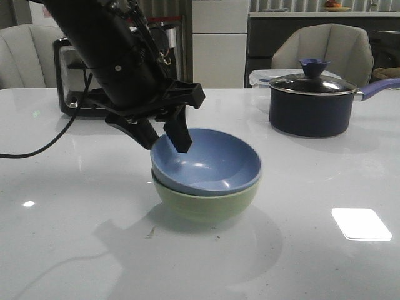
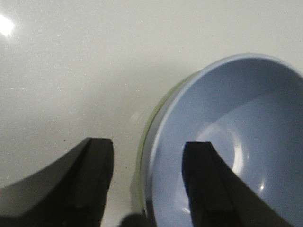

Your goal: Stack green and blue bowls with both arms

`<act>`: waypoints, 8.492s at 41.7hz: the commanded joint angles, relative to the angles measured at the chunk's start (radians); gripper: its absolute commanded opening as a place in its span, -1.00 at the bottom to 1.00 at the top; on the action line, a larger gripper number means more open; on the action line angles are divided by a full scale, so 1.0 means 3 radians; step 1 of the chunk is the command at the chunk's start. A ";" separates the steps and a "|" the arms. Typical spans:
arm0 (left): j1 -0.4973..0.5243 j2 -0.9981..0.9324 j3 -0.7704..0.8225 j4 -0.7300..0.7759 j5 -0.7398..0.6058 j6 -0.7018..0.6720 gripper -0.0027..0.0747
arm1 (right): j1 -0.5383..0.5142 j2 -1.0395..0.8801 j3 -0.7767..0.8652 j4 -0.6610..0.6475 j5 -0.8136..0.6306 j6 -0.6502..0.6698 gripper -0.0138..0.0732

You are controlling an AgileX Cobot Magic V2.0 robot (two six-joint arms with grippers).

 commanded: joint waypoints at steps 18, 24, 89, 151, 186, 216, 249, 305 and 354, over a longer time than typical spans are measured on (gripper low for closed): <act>-0.0025 -0.1434 0.0136 0.0535 0.0350 -0.0003 0.25 | 0.0001 -0.0023 -0.0093 0.0015 -0.0199 -0.0040 0.19; -0.0025 -0.1968 0.0534 0.0643 0.0350 -0.0003 0.25 | 0.0001 -0.0023 -0.0093 0.0015 -0.0199 -0.0040 0.19; -0.0025 -0.4196 0.2248 0.1267 0.0188 -0.0913 0.25 | -0.0011 -0.0023 -0.0093 -0.0008 -0.0152 -0.0040 0.16; 0.1087 -0.5133 0.2804 0.0885 -0.0669 -0.0487 -0.69 | -0.0011 -0.0023 -0.0093 -0.0008 -0.0120 -0.0040 -0.62; 0.1530 -0.6387 0.4573 0.0906 -0.2392 -0.0438 -0.69 | -0.0011 -0.0023 -0.0093 -0.0008 -0.0105 -0.0040 -0.62; 0.1616 -0.6387 0.4573 0.0971 -0.2508 -0.0438 -0.69 | -0.0011 -0.0023 -0.0093 -0.0008 -0.0105 -0.0040 -0.62; 0.1609 -0.6381 0.4573 0.0971 -0.2508 -0.0438 -0.69 | -0.0127 -0.0213 -0.0023 -0.0042 -0.0109 -0.0040 -0.62; 0.1609 -0.6375 0.4573 0.0971 -0.2508 -0.0438 -0.69 | -0.1445 -0.2770 0.2246 -0.0853 -0.2442 0.0955 -0.62; 0.1609 -0.6375 0.4573 0.0971 -0.2508 -0.0438 -0.69 | -0.1445 -0.2770 0.2246 -0.0358 -0.2470 0.0458 -0.62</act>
